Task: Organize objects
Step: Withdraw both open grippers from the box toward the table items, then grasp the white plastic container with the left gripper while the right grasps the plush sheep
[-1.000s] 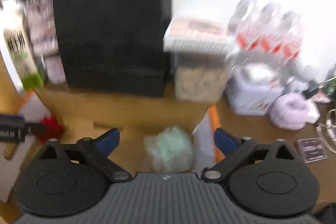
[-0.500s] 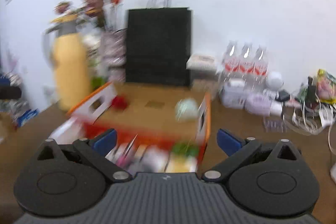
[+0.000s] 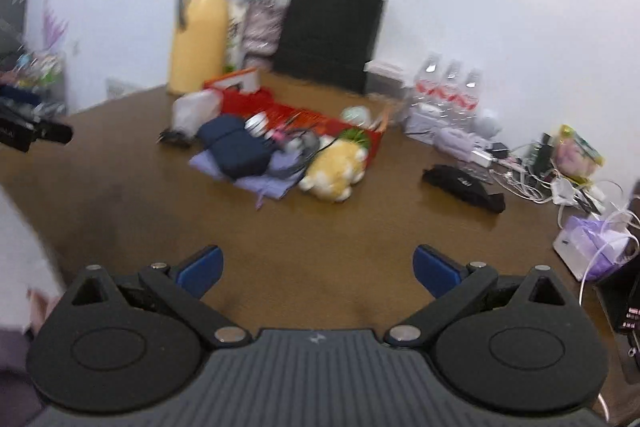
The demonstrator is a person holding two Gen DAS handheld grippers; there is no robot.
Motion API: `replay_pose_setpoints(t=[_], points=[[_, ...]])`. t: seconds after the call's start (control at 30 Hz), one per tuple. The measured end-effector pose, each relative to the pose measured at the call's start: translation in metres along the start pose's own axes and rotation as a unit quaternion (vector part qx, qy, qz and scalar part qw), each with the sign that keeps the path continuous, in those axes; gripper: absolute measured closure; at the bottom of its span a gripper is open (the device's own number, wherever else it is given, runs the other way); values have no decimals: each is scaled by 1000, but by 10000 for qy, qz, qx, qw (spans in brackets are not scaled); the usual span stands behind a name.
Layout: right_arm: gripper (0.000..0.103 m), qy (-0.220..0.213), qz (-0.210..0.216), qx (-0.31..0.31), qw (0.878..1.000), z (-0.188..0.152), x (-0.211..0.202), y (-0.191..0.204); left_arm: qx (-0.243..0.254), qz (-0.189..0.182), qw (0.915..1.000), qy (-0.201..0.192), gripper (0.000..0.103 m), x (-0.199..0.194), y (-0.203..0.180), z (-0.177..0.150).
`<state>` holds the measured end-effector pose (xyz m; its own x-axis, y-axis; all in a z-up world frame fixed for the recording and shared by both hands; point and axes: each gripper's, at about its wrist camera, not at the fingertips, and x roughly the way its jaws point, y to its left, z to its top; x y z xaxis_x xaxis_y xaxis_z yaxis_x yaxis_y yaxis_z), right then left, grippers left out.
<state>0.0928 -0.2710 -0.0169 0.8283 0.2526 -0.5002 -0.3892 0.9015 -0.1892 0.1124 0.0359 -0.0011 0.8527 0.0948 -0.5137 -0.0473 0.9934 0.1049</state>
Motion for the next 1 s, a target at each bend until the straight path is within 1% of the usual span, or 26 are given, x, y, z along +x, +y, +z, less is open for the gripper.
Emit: replay_pose_setpoints(t=[0.03,0.1,0.17,0.27,0.3,0.37,0.4,0.47,0.53,0.57,0.6,0.63,0.67,0.7,0.73,0.77,0.83,0.9,0.93,1.0], points=[[0,11,-33,134,9999,2,7,-1,-160,22,9999,55,0,8,1,3],[0,24,-40,270,9996,5,21,1,-334,-147,9993,26,0,17,0,7],[0,18,-4,276,9996,7,34,3,-195,-358,9991,-106,0,28,-3,14],[0,5,-6,272,9996,17,63,0,6,-332,9990,-311,0,55,-6,27],[0,6,-48,314,9995,20,75,-2,20,-348,9987,-361,0,72,-6,34],[0,6,-182,451,9988,29,106,-9,-9,-404,9987,-306,1,110,-5,50],[0,53,-269,502,9984,34,122,-11,-29,-393,9989,-270,4,132,-6,59],[0,192,-531,526,9970,41,155,-14,-47,-255,9995,-178,9,164,-8,72],[0,339,-578,502,9965,48,185,-17,58,-246,9993,-276,10,185,-10,81],[1,401,-512,536,9964,50,198,-17,128,-265,9992,-267,12,195,-12,84],[4,437,-419,588,9964,51,205,-18,184,-275,9993,-189,19,205,-13,87],[11,497,-350,674,9959,52,214,-19,174,-303,9993,-105,24,213,-14,89],[25,535,-327,720,9954,53,221,-19,149,-338,9993,-25,39,218,-14,90],[32,579,-348,730,9950,53,227,-19,96,-391,9992,77,59,224,-13,91],[47,626,-351,741,9947,52,232,-18,83,-489,9987,116,63,226,-12,91],[53,620,-364,775,9944,50,233,-18,130,-520,9986,54,63,226,-13,91],[54,515,-469,849,9939,50,228,-20,232,-433,9985,-239,64,218,-14,91],[56,304,-717,763,9940,53,216,-21,357,-219,9977,-542,64,200,-16,94],[57,176,-927,647,9934,54,208,-20,358,-173,9969,-680,64,188,-16,96],[57,-49,-1270,489,9907,55,189,-20,180,-260,9950,-945,63,157,-12,97]])
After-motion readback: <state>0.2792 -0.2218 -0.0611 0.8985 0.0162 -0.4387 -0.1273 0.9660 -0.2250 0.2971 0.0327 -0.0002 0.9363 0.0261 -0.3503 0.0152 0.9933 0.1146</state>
